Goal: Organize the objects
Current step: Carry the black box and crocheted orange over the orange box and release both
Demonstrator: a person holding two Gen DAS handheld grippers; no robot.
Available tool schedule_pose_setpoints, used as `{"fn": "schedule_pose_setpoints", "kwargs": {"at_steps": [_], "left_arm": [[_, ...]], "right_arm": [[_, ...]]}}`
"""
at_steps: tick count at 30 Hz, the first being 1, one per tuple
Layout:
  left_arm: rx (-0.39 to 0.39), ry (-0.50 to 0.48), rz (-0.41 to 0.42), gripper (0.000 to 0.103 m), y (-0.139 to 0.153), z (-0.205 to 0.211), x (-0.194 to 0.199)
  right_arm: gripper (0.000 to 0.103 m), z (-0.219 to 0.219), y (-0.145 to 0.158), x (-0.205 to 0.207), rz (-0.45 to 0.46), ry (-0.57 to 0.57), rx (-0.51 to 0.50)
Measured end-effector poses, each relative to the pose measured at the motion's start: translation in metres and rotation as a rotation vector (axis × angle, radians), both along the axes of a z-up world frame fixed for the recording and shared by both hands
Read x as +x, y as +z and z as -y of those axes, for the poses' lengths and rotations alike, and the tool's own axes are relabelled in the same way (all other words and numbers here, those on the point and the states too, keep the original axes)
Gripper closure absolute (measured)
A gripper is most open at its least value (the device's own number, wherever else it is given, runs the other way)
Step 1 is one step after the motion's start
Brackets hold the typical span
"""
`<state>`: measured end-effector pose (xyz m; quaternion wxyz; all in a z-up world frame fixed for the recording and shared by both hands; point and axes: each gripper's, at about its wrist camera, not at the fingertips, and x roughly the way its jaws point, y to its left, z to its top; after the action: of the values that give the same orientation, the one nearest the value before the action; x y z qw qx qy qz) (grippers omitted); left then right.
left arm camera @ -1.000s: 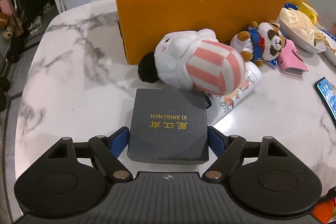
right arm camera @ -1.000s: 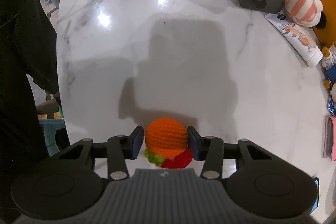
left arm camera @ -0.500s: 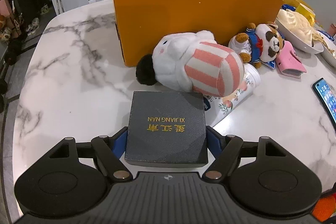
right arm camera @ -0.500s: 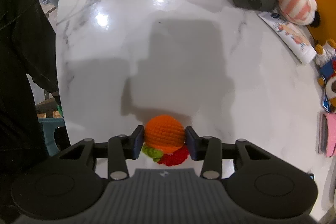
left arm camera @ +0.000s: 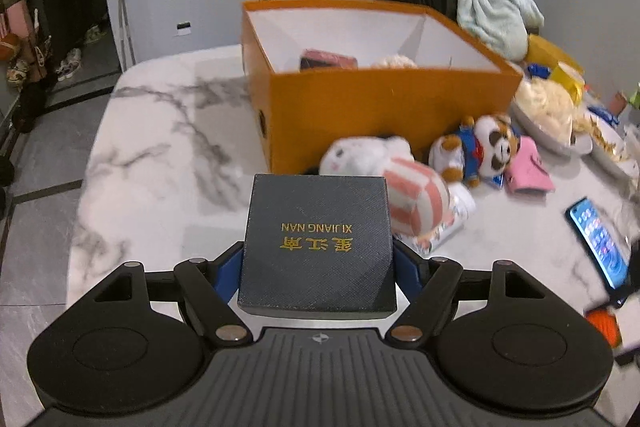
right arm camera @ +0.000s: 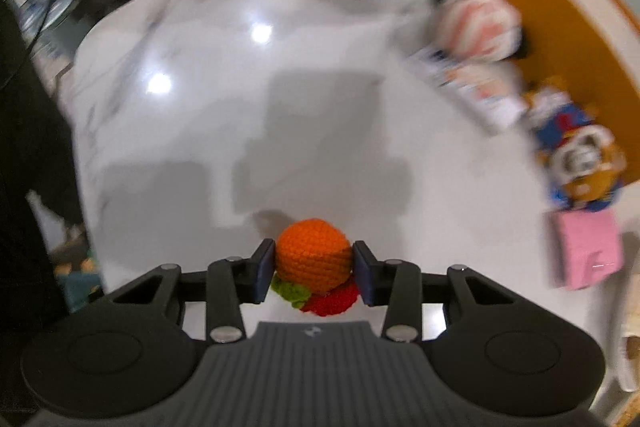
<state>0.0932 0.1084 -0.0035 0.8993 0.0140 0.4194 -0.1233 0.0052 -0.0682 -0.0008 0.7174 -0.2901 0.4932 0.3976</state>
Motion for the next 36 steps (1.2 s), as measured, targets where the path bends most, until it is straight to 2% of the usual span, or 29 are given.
{"fn": "schedule_pose_setpoints", "kwargs": {"at_steps": [4,10,19,28,36], "left_arm": [[0.013,-0.01,0.053,0.016,0.02,0.004,0.007],[0.029,-0.038,0.08,0.016,0.041,0.024,0.034],[0.025,-0.028,0.113,0.016,0.059,0.053,0.095],[0.055,0.026,0.114,0.016,0.053,0.069,0.154],[0.092,0.07,0.095,0.016,0.036,0.07,0.188]], "right_arm": [[0.059,0.005,0.028,0.03,0.083,-0.085,0.033],[0.06,0.007,0.066,0.077,0.175,-0.19,0.09],[0.06,0.013,0.091,0.158,0.233,-0.344,0.161],[0.06,0.028,0.075,0.229,0.284,-0.539,0.192],[0.06,0.036,0.046,0.268,0.301,-0.627,0.18]]}}
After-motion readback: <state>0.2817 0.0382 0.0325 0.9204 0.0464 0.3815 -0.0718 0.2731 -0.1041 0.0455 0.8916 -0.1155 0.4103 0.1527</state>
